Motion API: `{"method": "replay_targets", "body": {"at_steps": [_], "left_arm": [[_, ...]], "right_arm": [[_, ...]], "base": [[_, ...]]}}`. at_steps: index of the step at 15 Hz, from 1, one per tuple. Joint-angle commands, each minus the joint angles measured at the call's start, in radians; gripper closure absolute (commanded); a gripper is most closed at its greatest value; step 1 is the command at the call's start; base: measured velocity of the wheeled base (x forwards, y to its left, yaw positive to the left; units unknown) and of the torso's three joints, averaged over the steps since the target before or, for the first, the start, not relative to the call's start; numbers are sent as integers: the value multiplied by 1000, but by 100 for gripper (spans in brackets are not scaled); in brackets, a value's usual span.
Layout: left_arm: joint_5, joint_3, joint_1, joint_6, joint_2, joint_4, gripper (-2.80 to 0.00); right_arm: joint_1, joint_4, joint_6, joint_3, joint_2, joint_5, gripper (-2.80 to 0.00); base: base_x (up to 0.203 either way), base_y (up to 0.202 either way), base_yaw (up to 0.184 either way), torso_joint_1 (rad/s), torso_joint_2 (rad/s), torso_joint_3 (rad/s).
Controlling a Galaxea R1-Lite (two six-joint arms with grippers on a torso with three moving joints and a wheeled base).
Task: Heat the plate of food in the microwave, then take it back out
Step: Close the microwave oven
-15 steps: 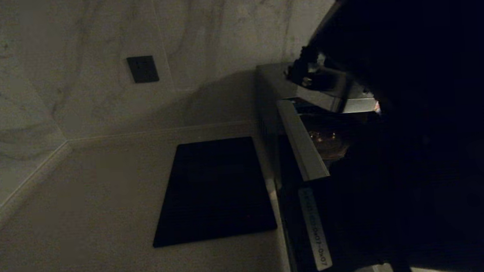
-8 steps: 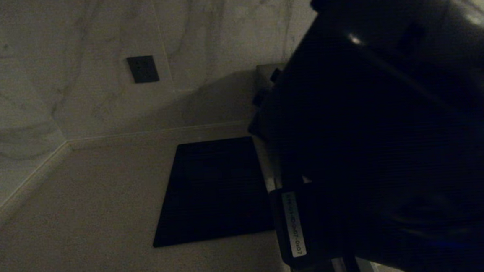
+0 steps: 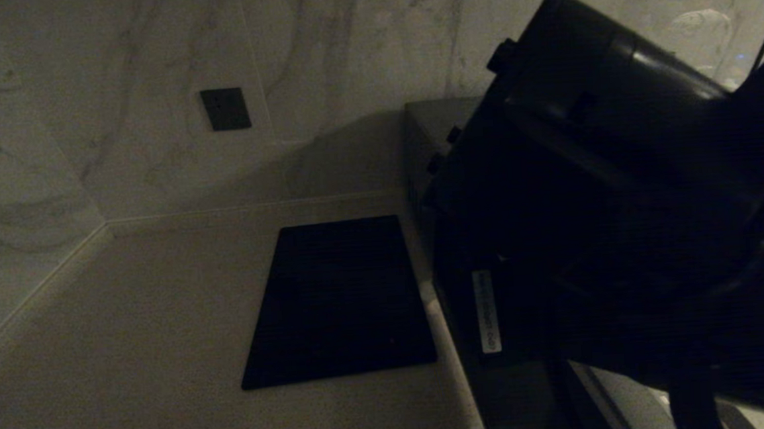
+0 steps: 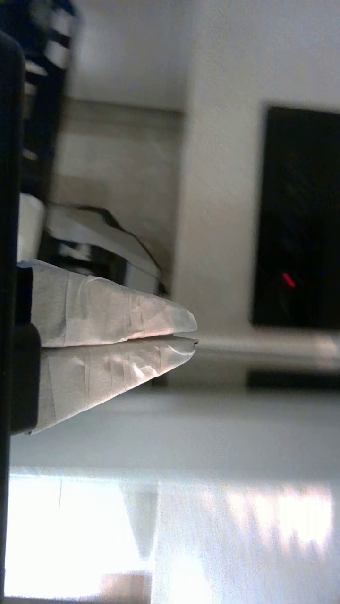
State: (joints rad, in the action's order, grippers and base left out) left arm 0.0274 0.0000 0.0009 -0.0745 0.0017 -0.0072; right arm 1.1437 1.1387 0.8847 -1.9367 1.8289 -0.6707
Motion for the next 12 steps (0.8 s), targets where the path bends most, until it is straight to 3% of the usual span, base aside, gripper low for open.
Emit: {"method": "replay_targets", "body": {"at_steps": [1,12], "left_arm": [[0,0,1,-1,0,0,0],[0,0,1,-1,0,0,0]], "right_arm": [[-28,7,5,22,-23,-30,0],[-199,26,11,89,-77,-112,0]], "base": [[0,0,0,0,0,0],[0,0,0,0,0,0]]}}
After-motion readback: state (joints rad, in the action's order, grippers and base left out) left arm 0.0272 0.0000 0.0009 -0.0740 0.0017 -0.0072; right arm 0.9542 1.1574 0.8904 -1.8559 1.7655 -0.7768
